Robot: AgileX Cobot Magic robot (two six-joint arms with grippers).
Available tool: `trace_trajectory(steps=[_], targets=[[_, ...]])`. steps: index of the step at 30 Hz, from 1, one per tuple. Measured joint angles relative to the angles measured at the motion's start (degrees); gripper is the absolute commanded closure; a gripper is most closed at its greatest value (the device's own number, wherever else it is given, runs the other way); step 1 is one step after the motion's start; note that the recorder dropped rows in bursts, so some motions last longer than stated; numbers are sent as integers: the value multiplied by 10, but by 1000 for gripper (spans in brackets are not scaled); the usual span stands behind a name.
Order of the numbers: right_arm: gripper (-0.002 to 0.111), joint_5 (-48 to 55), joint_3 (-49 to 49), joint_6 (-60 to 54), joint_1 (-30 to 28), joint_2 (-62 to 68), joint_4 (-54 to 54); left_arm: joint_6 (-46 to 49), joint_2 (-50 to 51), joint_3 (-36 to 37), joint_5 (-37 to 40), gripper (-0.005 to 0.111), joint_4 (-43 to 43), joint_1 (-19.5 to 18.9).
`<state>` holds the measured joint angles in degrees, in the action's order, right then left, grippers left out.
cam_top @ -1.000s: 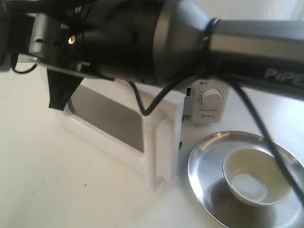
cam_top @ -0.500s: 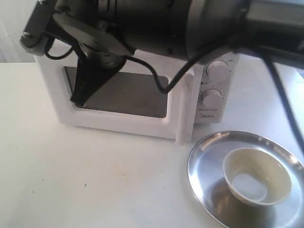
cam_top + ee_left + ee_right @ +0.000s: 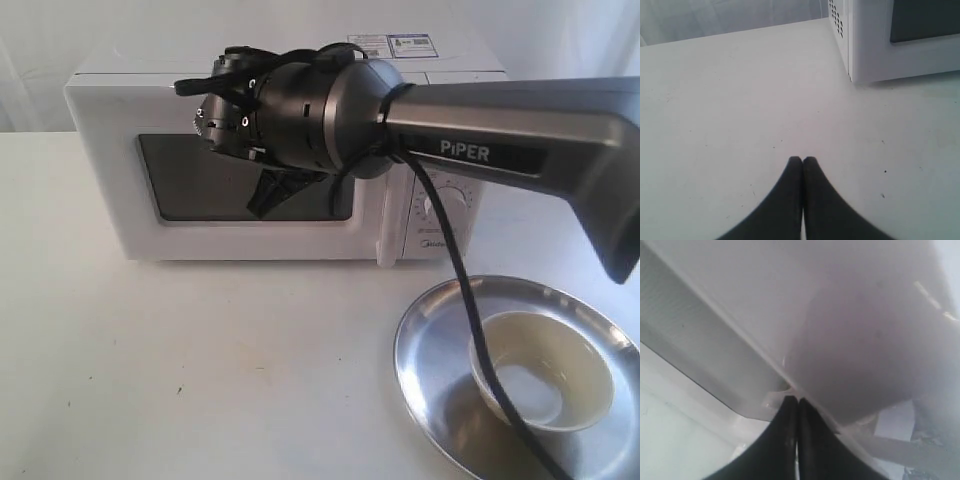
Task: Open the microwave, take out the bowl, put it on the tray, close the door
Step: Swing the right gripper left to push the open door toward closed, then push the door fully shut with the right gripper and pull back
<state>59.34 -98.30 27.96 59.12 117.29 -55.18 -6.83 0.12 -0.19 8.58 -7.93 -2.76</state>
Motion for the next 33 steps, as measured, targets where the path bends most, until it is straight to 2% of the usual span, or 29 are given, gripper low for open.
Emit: trace_trajectory(steps=[5, 10, 15, 23, 27, 30, 33], targets=[[108, 3, 0, 6, 1, -4, 11, 0, 0, 0, 0, 107, 0, 0], [108, -31, 1, -87, 19, -37, 133, 0, 0, 0, 0, 107, 0, 0], [108, -75, 24, -161, 106, -107, 244, 0, 0, 0, 0, 107, 0, 0], [108, -137, 118, -195, 247, -275, 311, 0, 0, 0, 0, 107, 0, 0], [108, -153, 187, -116, 303, -383, 246, 0, 0, 0, 0, 107, 0, 0], [108, -138, 255, 27, 328, -465, 115, 0, 0, 0, 0, 107, 0, 0], [108, -71, 325, 170, 339, -535, 15, 0, 0, 0, 0, 107, 0, 0]])
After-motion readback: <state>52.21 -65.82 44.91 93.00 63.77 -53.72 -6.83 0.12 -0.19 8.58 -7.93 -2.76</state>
